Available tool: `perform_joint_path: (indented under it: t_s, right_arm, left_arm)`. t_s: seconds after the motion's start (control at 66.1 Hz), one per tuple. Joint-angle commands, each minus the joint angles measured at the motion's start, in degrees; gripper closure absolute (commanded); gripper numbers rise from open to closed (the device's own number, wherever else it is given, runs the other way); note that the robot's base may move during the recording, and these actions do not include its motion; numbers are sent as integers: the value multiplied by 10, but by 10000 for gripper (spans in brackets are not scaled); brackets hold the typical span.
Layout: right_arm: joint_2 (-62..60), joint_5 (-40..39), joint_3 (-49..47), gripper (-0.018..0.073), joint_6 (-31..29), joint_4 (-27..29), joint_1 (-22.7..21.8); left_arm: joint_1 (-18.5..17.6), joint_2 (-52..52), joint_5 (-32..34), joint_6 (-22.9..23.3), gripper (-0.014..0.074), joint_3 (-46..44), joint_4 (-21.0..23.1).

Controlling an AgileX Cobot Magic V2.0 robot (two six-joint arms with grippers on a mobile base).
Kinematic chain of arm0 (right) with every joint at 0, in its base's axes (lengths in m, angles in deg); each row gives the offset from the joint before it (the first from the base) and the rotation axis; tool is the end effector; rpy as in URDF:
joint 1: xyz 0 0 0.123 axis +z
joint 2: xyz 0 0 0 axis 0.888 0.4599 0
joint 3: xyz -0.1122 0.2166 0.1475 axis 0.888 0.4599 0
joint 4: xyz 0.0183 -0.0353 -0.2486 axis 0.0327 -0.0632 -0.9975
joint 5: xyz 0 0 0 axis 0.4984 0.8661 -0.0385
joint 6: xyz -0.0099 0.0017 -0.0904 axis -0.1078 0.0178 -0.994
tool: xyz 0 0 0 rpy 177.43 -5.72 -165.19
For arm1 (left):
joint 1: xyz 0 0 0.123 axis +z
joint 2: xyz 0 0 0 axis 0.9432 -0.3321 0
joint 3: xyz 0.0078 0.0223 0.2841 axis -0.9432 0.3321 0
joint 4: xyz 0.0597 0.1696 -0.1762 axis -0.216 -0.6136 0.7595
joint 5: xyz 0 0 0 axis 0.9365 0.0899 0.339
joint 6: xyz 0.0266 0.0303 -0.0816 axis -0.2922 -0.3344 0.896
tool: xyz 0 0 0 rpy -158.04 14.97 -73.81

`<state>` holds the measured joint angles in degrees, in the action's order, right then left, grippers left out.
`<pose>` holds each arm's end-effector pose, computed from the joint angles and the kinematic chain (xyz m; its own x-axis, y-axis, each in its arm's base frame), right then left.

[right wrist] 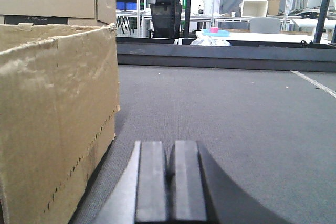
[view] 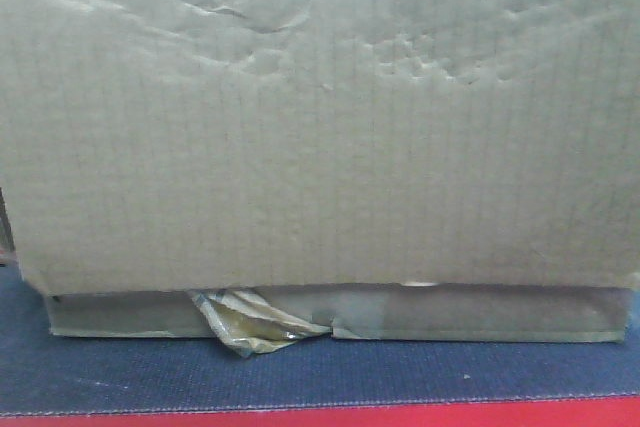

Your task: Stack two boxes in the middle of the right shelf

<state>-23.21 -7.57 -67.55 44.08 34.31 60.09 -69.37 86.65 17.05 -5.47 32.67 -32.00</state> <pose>0.0565 -0.0024 0.2103 0.0549 0.0134 -0.9984 0.0424 0.9990 0.0158 0.0569 0.0013 0.2099 0.0551 0.0256 -0.9982 -0.0231 0.9994 0.0244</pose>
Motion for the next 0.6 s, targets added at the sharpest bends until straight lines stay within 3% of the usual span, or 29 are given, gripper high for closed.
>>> perform_joint_path:
  t_s: [0.0,0.59]
  right_arm:
    - [-2,-14,0,721,-2,3,-2]
    - [-2,-14,0,721,-2,3,-2]
  left_arm:
    - [1,3,6,-1,707,-1,-1]
    - [1,3,6,-1,707,-1,-1]
